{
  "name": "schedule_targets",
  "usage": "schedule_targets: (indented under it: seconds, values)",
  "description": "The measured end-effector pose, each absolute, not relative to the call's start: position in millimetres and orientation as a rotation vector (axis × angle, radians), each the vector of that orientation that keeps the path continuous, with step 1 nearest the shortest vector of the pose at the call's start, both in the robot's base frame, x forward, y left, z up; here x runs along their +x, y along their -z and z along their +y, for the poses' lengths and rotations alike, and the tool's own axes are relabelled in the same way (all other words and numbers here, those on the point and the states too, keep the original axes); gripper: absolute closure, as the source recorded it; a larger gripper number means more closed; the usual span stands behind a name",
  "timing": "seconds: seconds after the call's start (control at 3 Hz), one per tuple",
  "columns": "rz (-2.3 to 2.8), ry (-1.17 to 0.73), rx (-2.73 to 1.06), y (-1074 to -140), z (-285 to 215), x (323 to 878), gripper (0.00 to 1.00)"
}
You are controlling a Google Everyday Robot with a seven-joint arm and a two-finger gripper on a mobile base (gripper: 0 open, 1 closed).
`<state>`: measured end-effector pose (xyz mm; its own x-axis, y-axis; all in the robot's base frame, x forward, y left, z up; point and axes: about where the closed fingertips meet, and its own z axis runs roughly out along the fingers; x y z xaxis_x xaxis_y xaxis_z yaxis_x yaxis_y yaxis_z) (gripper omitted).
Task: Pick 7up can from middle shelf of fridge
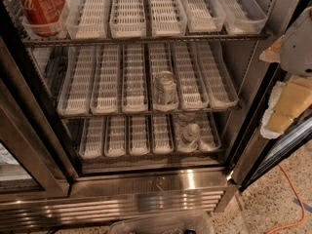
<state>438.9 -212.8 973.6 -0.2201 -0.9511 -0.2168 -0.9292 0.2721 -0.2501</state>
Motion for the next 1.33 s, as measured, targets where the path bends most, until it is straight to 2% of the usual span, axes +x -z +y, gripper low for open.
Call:
schedule_targets:
  seconds: [0.67,1.33]
  values:
    - [2.237,0.063,-1.701,-966.7,-208.6,438.7,0.00]
    - [2.338,-0.170,-1.554,-907.5,-171.0,448.6,0.00]
